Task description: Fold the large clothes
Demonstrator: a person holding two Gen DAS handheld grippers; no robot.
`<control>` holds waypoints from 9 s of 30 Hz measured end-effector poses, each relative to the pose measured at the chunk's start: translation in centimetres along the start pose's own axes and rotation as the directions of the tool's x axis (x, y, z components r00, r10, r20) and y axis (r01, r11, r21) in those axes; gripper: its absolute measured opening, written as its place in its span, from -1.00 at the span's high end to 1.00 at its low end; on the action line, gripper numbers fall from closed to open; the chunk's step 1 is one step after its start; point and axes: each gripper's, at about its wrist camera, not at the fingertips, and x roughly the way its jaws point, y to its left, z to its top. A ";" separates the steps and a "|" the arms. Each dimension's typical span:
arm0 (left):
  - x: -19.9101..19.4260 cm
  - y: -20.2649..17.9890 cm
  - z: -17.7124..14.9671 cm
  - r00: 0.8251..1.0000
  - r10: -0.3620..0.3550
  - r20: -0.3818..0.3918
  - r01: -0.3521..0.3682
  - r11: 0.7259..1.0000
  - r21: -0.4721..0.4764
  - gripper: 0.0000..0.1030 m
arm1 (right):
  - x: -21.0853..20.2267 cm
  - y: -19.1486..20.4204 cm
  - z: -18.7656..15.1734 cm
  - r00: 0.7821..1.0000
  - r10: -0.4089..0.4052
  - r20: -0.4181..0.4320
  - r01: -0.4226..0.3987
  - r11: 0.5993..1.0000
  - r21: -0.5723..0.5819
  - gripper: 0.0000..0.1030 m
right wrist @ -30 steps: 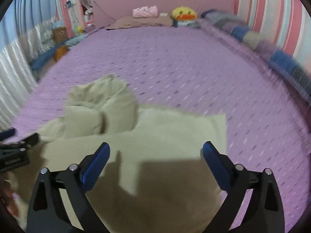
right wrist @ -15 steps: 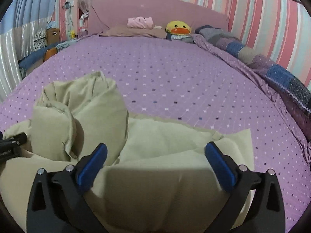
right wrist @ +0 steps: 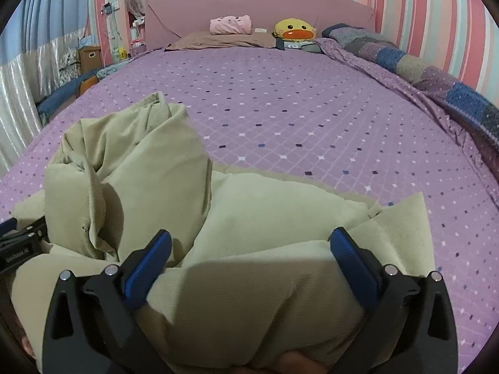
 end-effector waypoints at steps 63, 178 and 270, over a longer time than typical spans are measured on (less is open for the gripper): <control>-26.1 9.5 -25.2 0.989 -0.146 0.012 0.146 0.989 0.017 -0.94 | -28.8 -11.6 -20.4 0.995 0.054 0.087 -0.055 0.998 0.004 -0.96; -25.0 12.9 -30.0 0.914 -0.376 -0.150 0.391 0.916 0.085 0.67 | -29.1 -20.9 -25.2 0.960 0.278 -0.019 -0.273 0.953 0.131 0.62; -15.3 -0.2 -3.3 0.922 -0.312 -0.230 0.311 0.949 -0.045 -0.94 | -10.9 -10.3 3.6 0.971 0.229 -0.073 -0.229 0.973 0.012 -0.94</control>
